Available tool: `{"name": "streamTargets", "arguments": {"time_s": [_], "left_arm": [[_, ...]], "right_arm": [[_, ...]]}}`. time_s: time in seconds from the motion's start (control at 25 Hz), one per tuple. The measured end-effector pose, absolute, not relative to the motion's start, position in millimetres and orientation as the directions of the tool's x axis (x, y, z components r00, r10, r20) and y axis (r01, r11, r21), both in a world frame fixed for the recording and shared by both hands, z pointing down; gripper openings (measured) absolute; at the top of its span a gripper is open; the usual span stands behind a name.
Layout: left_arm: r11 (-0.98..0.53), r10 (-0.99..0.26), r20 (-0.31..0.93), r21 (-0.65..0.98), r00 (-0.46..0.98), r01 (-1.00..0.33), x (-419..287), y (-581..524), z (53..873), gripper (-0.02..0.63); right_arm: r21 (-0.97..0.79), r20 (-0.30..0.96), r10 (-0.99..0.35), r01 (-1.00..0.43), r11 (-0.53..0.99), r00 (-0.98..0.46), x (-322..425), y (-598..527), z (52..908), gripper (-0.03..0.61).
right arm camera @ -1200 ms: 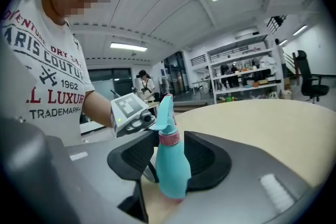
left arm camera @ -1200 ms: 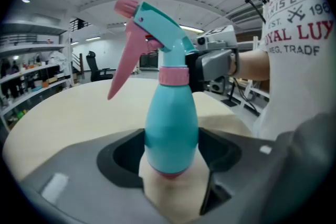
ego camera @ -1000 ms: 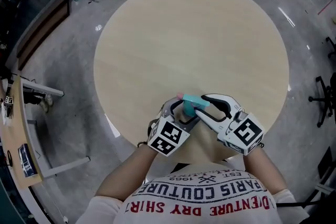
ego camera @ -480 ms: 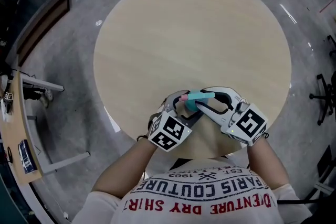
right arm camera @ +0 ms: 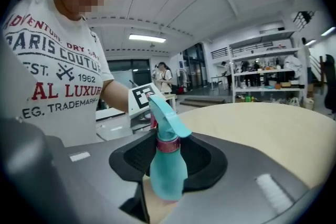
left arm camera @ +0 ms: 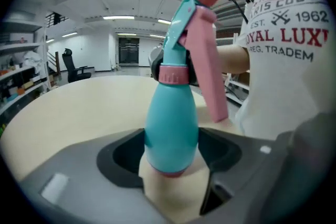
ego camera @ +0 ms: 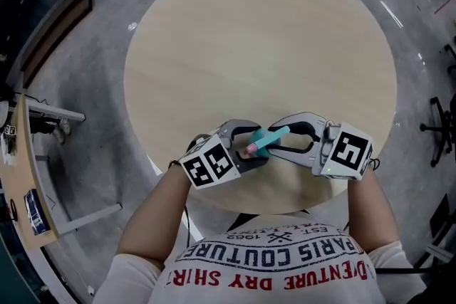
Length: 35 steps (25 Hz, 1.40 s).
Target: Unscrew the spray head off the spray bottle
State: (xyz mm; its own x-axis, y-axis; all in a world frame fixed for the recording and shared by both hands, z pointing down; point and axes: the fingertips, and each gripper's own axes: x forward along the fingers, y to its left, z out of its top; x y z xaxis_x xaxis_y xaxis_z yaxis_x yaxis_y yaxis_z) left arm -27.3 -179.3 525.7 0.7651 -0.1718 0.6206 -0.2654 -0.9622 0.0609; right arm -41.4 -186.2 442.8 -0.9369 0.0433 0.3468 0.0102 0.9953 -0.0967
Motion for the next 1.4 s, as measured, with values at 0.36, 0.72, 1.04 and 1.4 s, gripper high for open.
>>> {"name": "streamTargets", "arguments": {"time_s": [0.36,0.72,1.04,1.4], "left_arm": [[-0.811,-0.453,0.617,0.014,0.644,-0.584,-18,-190,527,0.316],[-0.731,-0.543,0.612,-0.008,0.574,-0.683,-13,-188,528,0.314],[-0.962,-0.220,0.636,-0.014,0.739,-0.274,-15,-153,529,0.311],[-0.975,-0.144,0.623,0.043,0.768,-0.218,-21,-154,526,0.311]], "right_arm": [[-0.109,0.277,-0.368,-0.409,0.906,-0.888,-22,-190,442,0.176],[-0.009,0.281,-0.411,-0.431,0.902,-0.867,-28,-194,442,0.135],[0.026,0.326,0.055,0.067,0.997,-0.944,-34,-153,443,0.133],[-0.105,0.309,0.054,0.022,0.994,-0.950,-30,-160,441,0.154]]}}
